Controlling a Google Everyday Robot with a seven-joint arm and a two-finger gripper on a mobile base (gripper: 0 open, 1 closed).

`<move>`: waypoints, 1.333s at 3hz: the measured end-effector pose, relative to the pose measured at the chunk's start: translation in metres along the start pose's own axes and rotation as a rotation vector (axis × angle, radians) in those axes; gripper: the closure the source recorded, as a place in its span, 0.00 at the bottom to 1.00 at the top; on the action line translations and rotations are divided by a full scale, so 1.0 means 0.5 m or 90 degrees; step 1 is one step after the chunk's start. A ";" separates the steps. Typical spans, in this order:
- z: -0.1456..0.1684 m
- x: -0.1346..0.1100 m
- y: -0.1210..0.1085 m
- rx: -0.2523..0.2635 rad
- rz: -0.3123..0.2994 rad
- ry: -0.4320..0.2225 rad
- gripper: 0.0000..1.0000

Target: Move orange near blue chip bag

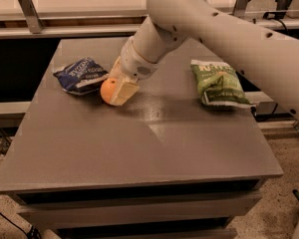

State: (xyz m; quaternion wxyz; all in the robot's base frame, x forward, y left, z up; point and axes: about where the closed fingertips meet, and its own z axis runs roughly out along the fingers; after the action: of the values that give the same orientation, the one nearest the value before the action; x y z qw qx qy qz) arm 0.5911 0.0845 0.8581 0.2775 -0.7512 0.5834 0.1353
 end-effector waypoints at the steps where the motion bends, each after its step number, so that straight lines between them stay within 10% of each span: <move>1: 0.004 0.002 0.000 -0.010 -0.005 0.001 0.14; 4: -0.019 0.004 -0.006 -0.008 -0.013 0.010 0.00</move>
Offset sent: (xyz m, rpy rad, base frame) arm 0.0024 -0.0025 -0.0010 -0.0222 0.0097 0.0377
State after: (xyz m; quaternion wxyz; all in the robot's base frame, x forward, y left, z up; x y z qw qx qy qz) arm 0.5932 0.0780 0.8653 0.2694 -0.7601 0.5767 0.1304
